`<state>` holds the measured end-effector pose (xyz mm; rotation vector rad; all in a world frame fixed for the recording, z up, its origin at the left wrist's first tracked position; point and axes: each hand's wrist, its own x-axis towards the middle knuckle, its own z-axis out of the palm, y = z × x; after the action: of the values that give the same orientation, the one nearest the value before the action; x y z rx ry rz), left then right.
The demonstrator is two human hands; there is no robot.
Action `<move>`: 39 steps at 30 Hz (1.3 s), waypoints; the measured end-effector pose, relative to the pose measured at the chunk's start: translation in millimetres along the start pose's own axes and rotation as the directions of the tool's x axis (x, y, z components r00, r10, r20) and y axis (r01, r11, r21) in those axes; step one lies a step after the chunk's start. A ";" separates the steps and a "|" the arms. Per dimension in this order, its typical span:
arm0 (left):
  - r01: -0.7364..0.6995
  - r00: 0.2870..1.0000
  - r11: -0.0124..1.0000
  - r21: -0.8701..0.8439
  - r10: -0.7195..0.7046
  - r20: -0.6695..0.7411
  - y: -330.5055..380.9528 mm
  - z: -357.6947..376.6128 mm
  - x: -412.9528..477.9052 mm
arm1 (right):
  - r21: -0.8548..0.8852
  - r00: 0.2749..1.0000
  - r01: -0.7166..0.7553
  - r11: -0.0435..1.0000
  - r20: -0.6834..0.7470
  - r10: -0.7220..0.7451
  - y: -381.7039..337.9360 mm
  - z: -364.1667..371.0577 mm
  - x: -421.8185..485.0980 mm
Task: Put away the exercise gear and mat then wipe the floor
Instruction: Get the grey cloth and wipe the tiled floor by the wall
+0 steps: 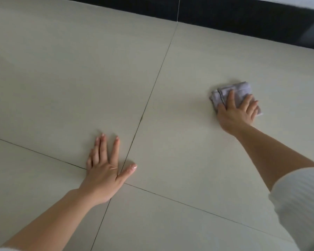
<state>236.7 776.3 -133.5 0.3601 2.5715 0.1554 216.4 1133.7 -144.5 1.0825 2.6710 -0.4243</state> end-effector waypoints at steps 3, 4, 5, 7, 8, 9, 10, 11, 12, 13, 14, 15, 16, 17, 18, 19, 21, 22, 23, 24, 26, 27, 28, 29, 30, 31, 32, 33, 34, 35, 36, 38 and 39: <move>-0.014 0.999 1.000 -0.015 0.014 0.040 0.2 -2.6 0.2 | -0.011 0.983 0.183 0.983 0.018 -0.183 -55.9 18.0 -8.1; -0.017 0.998 1.000 -0.017 0.018 0.052 0.4 -3.6 0.2 | -0.033 0.959 0.282 0.959 0.028 -0.281 -74.4 25.6 -17.1; -0.020 0.998 1.000 -0.022 0.021 0.061 0.5 -4.7 -0.3 | -0.069 0.922 0.386 0.920 0.050 -0.383 -91.0 34.2 -27.3; -0.023 0.997 0.999 -0.031 0.025 0.076 0.6 -6.5 -1.3 | -0.142 0.799 0.601 0.787 0.103 -0.592 -115.7 48.4 -54.9; -0.019 0.996 0.999 -0.030 0.022 0.084 0.6 -7.2 -2.2 | -0.168 0.713 0.700 0.694 0.131 -0.688 -122.0 54.0 -71.2; -0.013 0.996 1.000 -0.023 0.015 0.090 0.8 -7.6 -2.6 | -0.180 0.615 0.788 0.589 0.158 -0.773 -123.8 57.7 -86.3; -0.008 0.996 1.000 -0.012 0.009 0.093 1.0 -8.1 -2.8 | -0.171 0.516 0.855 0.490 0.187 -0.836 -120.5 60.1 -94.8; -0.007 0.995 1.000 -0.002 0.007 0.096 1.3 -8.9 -2.5 | -0.144 0.422 0.906 0.398 0.227 -0.878 -113.2 59.0 -93.5; -0.009 0.995 1.000 0.002 0.008 0.099 1.5 -9.7 -2.2 | -0.117 0.337 0.941 0.317 0.258 -0.905 -104.2 54.9 -83.8; -0.011 0.995 1.000 -0.003 0.012 0.100 2.0 -10.5 -1.9 | -0.131 0.297 0.954 0.271 0.272 -0.915 -94.1 50.4 -68.3; -0.017 0.995 1.000 -0.010 0.018 0.100 2.4 -11.5 -1.9 | -0.161 0.323 0.944 0.289 0.256 -0.911 -84.0 45.5 -50.2; -0.024 0.995 1.000 -0.012 0.025 0.098 2.6 -12.0 -2.2 | -0.200 0.405 0.907 0.370 0.179 -0.897 -73.9 40.2 -28.8; -0.030 0.995 0.999 -0.010 0.031 0.099 2.5 -11.8 -2.7 | -0.199 0.534 0.837 0.509 0.102 -0.839 -63.3 30.8 -8.3; -0.034 0.995 0.999 -0.008 0.034 0.097 2.4 -11.5 -3.3 | -0.175 0.684 0.718 0.674 0.001 -0.729 -50.4 21.1 9.9; -0.034 0.995 0.999 -0.010 0.035 0.092 2.4 -11.1 -3.1 | -0.142 0.829 0.546 0.825 -0.050 -0.557 -37.7 12.3 24.1; -0.033 0.996 0.999 -0.015 0.034 0.087 2.7 -10.8 -3.0 | -0.110 0.929 0.357 0.927 -0.065 -0.365 -26.8 3.8 35.5; -0.027 0.996 0.999 -0.018 0.029 0.088 3.7 -10.9 -3.1 | -0.065 0.994 0.091 0.994 -0.055 -0.095 -23.6 -9.4 50.9; -0.025 0.995 1.000 -0.017 0.026 0.092 3.9 -10.8 -3.3 | -0.027 0.999 0.025 0.999 -0.036 -0.026 -32.8 -13.8 54.9; -0.025 0.995 1.000 -0.016 0.027 0.095 3.7 -10.8 -3.2 | 0.004 1.000 -0.009 1.000 -0.008 0.009 -46.8 -15.5 58.0; -0.028 0.995 1.000 -0.014 0.029 0.099 3.4 -11.2 -3.2 | 0.020 1.000 -0.005 1.000 0.029 0.004 -62.7 -15.1 59.9; -0.037 0.994 0.999 -0.008 0.037 0.105 2.3 -11.6 -2.9 | -0.011 0.989 0.129 0.992 0.080 -0.127 -96.7 -7.3 56.6; -0.039 0.994 0.999 -0.009 0.039 0.105 1.5 -11.5 -2.9 | -0.033 0.969 0.230 0.973 0.098 -0.226 -114.0 -1.6 50.1; -0.040 0.993 0.999 -0.012 0.041 0.107 1.1 -11.3 -2.6 | -0.051 0.939 0.332 0.942 0.108 -0.325 -129.1 5.6 41.1; -0.040 0.993 0.999 -0.012 0.041 0.108 1.0 -11.5 -2.4 | -0.076 0.907 0.414 0.907 0.117 -0.405 -142.3 13.4 30.1; -0.039 0.993 0.999 -0.012 0.040 0.109 0.5 -11.3 -2.1 | -0.098 0.876 0.478 0.873 0.126 -0.466 -152.7 20.8 17.5; -0.037 0.993 0.999 -0.015 0.038 0.108 -0.1 -10.8 -1.8 | -0.112 0.847 0.528 0.842 0.137 -0.513 -159.5 27.3 4.3; -0.035 0.994 0.999 -0.020 0.037 0.105 -0.6 -10.6 -1.3 | -0.112 0.817 0.574 0.811 0.144 -0.558 -162.1 32.6 -9.2; -0.035 0.994 0.999 -0.023 0.037 0.104 -1.3 -10.5 -1.0 | -0.108 0.782 0.621 0.776 0.153 -0.604 -160.5 35.7 -22.2; -0.037 0.993 0.999 -0.022 0.039 0.108 -1.8 -10.4 -0.8 | -0.107 0.742 0.668 0.736 0.167 -0.649 -153.9 36.6 -35.1; -0.038 0.992 0.999 -0.023 0.041 0.117 -1.8 -10.6 -0.9 | -0.109 0.699 0.713 0.692 0.187 -0.691 -142.8 36.7 -47.4; -0.038 0.991 0.999 -0.031 0.042 0.126 -1.6 -11.3 -0.9 | -0.108 0.649 0.759 0.642 0.209 -0.732 -128.5 36.2 -59.0; -0.034 0.989 0.998 -0.045 0.040 0.142 -1.6 -12.7 -1.3 | -0.105 0.548 0.834 0.541 0.262 -0.794 -91.6 35.1 -79.4; -0.035 0.988 0.998 -0.047 0.042 0.152 -1.4 -14.0 -1.7 | -0.122 0.531 0.846 0.519 0.281 -0.799 -71.1 33.6 -85.9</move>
<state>230.4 773.9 -121.0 0.3899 2.4074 0.1907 229.8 1018.3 -136.0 -0.4001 2.7724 -0.2934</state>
